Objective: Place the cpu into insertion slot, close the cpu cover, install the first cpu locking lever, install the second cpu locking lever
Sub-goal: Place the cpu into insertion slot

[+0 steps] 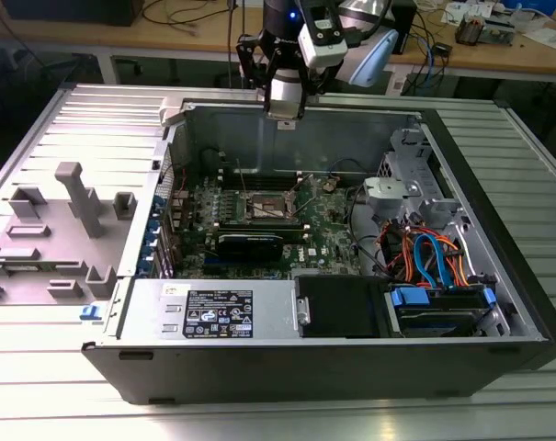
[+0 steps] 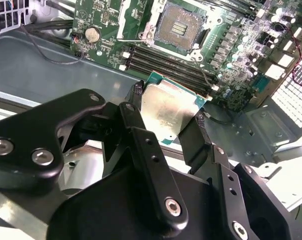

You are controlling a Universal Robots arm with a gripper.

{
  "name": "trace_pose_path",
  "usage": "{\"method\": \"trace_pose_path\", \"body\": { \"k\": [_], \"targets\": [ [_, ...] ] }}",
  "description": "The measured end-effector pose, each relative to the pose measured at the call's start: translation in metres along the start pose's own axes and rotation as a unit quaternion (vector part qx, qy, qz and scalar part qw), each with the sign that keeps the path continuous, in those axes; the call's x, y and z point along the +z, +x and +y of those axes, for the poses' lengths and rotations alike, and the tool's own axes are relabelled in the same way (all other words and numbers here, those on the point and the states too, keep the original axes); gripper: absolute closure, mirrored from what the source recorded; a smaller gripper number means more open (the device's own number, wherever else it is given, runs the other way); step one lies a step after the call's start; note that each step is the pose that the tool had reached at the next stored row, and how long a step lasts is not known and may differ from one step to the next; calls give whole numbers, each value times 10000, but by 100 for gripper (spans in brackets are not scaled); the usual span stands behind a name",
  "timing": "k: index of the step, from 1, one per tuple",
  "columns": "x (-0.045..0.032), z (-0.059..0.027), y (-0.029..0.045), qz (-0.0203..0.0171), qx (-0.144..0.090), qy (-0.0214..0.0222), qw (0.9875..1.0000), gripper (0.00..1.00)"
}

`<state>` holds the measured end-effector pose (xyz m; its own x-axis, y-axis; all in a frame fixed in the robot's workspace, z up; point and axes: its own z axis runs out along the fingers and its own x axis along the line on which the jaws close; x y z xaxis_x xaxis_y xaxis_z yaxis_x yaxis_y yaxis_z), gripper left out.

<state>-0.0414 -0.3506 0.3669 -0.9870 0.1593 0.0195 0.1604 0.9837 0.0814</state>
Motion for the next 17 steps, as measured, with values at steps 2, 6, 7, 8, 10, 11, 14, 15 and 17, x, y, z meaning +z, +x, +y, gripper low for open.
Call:
{"method": "trace_pose_path", "body": {
  "k": [2, 6, 7, 8, 10, 11, 14, 15, 17],
  "targets": [
    [5, -2, 5, -2, 1, 4, 10000, 45],
    [16, -4, 8, -13, 128, 9, 9999, 45],
    [19, -4, 8, -17, 173, 8, 9998, 45],
    [22, -4, 8, -21, 230, 8, 9997, 45],
    [27, -5, 7, -28, 311, 6, 9995, 45],
    [30, -5, 7, -31, 352, 5, 9994, 45],
    [38, -5, 7, -40, 458, 4, 9989, 45],
    [40, -6, 7, -43, 493, 3, 9988, 45],
    [49, -6, 7, -52, 601, 2, 9982, 45]
  ]
}}
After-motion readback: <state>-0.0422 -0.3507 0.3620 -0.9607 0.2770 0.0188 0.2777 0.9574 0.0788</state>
